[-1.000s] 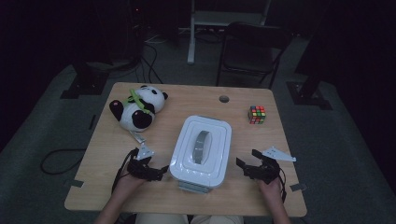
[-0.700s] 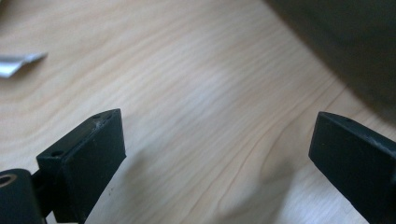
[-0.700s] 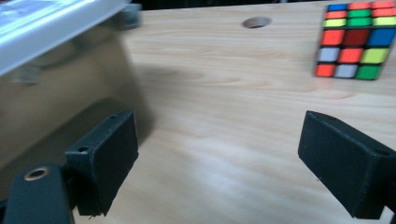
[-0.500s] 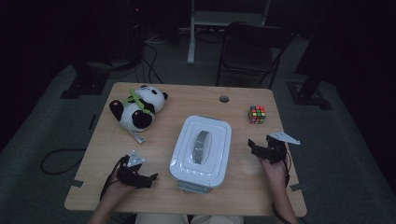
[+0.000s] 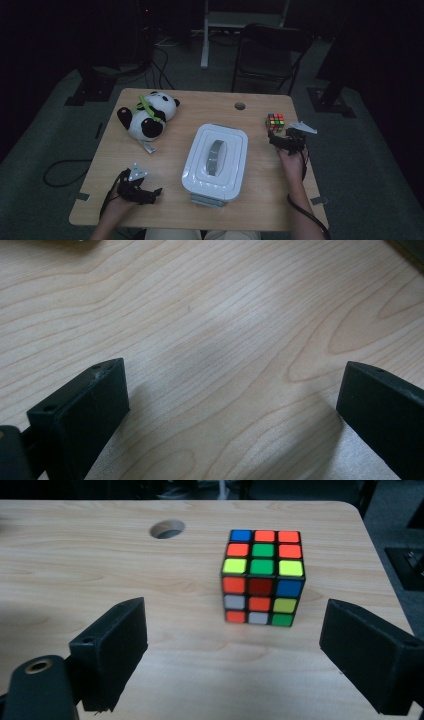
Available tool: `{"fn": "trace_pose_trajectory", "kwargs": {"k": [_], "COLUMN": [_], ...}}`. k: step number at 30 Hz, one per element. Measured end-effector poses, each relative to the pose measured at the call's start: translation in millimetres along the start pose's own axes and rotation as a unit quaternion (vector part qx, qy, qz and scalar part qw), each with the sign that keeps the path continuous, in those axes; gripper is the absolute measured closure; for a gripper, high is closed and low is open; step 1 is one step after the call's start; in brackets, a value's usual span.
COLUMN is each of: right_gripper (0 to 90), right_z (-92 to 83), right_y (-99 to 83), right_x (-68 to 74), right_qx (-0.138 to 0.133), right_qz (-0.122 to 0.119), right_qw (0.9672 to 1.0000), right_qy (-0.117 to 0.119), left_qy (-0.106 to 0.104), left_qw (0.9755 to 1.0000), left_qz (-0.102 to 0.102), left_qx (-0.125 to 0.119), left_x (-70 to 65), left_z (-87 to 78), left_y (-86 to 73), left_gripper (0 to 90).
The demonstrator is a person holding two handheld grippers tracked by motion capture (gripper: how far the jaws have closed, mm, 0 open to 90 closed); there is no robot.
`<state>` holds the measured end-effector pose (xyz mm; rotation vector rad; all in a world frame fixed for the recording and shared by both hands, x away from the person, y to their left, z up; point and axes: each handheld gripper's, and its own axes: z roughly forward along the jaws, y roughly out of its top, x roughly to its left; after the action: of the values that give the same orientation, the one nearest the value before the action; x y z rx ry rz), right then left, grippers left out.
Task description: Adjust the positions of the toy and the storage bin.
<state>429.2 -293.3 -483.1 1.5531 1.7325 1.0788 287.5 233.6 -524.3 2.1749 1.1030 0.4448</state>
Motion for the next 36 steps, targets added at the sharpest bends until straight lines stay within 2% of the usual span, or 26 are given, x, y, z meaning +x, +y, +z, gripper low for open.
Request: {"fn": "trace_pose_trajectory", "kwargs": {"k": [4,9,10,16,19,22,26,29,31,32,36], "right_gripper": [11.5,11.5,11.5,11.5,11.6,11.9,14.3,21.0,25.1,29.2,31.4], "right_z": [17.4,28.8,36.8,52.4,58.7,65.6,73.7,77.7,78.9,79.1,79.1], "right_y": [5.0,5.1,7.3,13.6,16.0,16.3,14.8,13.8,12.9,12.6,13.7], "right_x": [-0.6,1.4,-0.8,-7.0,-11.3,-12.1,-12.2,-12.4,-13.5,-13.8,-12.2], "right_qx": [0.009,0.022,0.03,0.051,0.052,0.064,0.074,0.085,0.088,0.088,0.093], "right_qz": [0.006,0.001,0.005,0.011,0.023,0.024,0.027,0.03,0.039,0.038,0.024], "right_qw": [0.9998,0.9991,0.9985,0.9975,0.9971,0.9965,0.9955,0.9943,0.9941,0.9941,0.9937], "right_qy": [-0.018,-0.036,-0.046,-0.047,-0.049,-0.048,-0.051,-0.057,-0.05,-0.051,-0.057], "left_qy": [0.004,0.011,0.013,0.026,0.029,0.029,0.031,0.032,0.03,0.027,0.023], "left_qw": [1.0,0.9999,0.9999,0.9994,0.9993,0.9992,0.9992,0.9991,0.9992,0.9993,0.9996], "left_qz": [-0.001,-0.006,-0.009,-0.023,-0.025,-0.026,-0.027,-0.028,-0.028,-0.025,-0.019], "left_qx": [0.0,0.001,0.002,0.002,0.002,0.001,0.001,0.001,0.001,0.001,0.001], "left_x": [-0.5,-1.0,-1.4,-3.9,-4.4,-4.7,-5.0,-5.3,-5.7,-6.1,-6.7], "left_z": [1.3,1.6,1.5,0.9,0.5,0.4,0.5,0.4,0.4,0.4,0.3], "left_y": [0.8,1.4,1.3,0.7,0.3,0.0,0.1,0.1,0.0,0.0,-0.1], "left_gripper": [0.3,0.4,0.4,0.5,0.5,0.5,0.4,0.4,0.5,0.5,0.5]}}
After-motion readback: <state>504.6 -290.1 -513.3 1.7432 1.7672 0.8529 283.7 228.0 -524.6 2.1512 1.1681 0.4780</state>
